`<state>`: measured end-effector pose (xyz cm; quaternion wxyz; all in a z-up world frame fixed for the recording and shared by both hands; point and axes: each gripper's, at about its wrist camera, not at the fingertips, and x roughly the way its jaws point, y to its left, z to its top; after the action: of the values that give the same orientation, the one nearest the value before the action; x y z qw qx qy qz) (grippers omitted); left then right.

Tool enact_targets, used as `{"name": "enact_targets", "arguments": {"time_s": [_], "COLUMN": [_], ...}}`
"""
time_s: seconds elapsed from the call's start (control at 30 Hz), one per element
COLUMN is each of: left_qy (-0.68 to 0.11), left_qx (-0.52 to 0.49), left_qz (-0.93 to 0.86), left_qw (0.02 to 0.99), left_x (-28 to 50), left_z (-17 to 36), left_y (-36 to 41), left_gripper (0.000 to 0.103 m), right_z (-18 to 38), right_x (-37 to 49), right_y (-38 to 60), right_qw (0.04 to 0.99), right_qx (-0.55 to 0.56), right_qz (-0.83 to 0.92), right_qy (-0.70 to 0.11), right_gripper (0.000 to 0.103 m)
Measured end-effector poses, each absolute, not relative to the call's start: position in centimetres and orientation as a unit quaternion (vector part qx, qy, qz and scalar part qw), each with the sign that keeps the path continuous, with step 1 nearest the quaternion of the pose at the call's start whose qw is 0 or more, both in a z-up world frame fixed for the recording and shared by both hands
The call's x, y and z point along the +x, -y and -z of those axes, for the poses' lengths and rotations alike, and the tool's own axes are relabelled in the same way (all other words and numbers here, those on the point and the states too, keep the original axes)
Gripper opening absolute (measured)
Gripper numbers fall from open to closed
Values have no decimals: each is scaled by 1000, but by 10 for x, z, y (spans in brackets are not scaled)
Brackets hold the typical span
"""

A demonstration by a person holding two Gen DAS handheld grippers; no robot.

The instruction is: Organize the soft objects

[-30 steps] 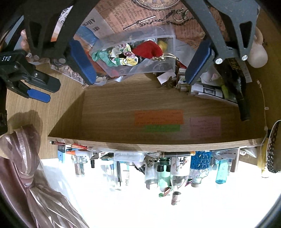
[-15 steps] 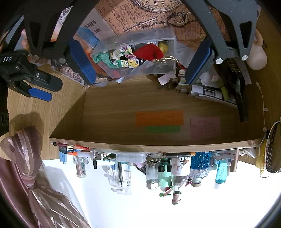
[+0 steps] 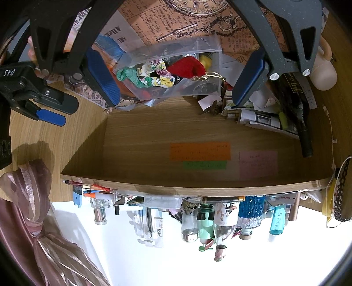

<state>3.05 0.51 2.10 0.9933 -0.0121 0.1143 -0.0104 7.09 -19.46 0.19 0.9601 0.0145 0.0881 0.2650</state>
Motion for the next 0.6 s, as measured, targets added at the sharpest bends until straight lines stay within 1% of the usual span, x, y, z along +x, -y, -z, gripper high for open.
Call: {"name": "enact_targets", "arguments": {"time_s": [0.6], "left_qy": [-115], "left_qx": [-11], "left_qz": [10], "left_qw": [993], "left_x": [30], "left_z": [-20], "left_y": [-5], "left_gripper": [103], "right_z": [-2], "right_x": [70], "right_y": [193], "right_qw": [960], "right_qx": [15], "right_qz": [-264], "right_qy": [-88], "right_gripper": [103]}}
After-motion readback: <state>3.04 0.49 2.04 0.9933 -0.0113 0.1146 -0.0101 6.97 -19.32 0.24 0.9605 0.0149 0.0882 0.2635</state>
